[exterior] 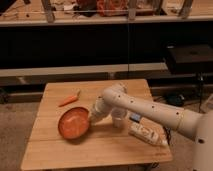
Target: Drag the ceramic bowl in a circle
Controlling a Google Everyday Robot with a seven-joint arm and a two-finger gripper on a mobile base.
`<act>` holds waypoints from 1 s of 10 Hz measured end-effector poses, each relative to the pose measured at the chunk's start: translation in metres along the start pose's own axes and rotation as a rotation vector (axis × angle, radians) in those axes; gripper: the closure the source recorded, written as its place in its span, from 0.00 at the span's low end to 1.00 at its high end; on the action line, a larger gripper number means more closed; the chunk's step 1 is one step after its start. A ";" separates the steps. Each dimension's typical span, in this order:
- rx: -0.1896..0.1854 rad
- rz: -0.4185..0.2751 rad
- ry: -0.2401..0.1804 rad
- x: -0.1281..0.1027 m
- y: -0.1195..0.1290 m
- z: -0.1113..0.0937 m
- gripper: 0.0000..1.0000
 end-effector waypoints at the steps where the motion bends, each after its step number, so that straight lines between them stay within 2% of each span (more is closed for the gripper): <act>1: -0.003 -0.013 0.000 0.001 0.001 -0.001 1.00; 6: -0.023 -0.169 -0.011 -0.039 0.008 -0.006 1.00; 8: -0.028 -0.242 -0.023 -0.052 -0.002 -0.004 1.00; 10: -0.039 -0.318 -0.035 -0.062 -0.028 0.004 1.00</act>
